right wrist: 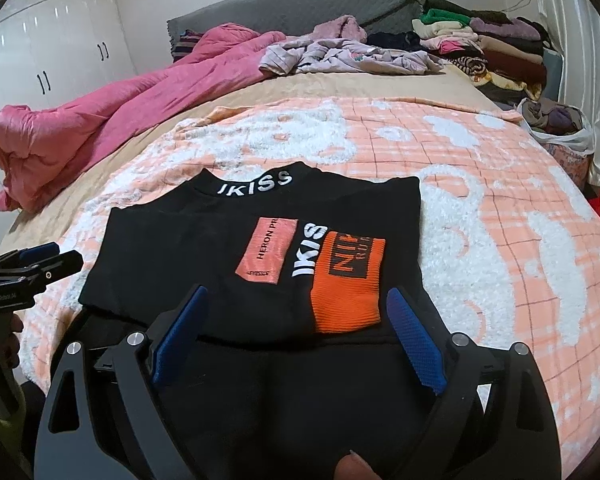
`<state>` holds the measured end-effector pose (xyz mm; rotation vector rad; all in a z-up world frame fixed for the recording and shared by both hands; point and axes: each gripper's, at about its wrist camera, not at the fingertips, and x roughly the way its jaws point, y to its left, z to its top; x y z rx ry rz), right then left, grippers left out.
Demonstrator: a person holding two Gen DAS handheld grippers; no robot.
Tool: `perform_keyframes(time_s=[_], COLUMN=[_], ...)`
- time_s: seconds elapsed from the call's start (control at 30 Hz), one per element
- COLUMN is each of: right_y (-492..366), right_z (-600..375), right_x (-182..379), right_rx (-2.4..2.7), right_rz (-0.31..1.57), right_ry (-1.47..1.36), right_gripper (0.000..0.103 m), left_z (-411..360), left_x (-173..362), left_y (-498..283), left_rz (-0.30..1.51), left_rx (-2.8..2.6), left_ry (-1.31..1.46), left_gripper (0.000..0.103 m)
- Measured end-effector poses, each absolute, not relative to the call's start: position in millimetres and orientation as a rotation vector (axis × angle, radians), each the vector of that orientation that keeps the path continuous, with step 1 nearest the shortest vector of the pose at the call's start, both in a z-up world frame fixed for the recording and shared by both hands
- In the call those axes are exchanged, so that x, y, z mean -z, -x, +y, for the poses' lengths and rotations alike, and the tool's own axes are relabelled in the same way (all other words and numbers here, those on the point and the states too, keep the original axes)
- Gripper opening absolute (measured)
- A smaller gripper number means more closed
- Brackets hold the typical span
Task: Fold small clothes
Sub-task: 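Move both tools to the sweatshirt hem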
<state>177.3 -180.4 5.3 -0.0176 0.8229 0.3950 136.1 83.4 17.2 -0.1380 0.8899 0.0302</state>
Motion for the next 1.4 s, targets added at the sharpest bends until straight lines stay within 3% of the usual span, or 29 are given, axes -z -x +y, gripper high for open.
perform_keyframes(time_s=[0.77,1.4], right_y=[-131.6,-78.6], right_z=[-191.0,-233.8], right_x=[-32.8,-32.5], right_rx=[-0.425,-0.394], right_rz=[0.754,0.759], right_ry=[0.025,0.043], right_gripper=[0.090,0.090], left_z=[80.0,85.9], left_x=[-38.8,-25.7], left_y=[-89.1,-35.6], left_rz=[0.835,0.862], left_rx=[-0.055,-0.100], left_ry=[0.143,0.122], left_gripper=[0.093,0.093])
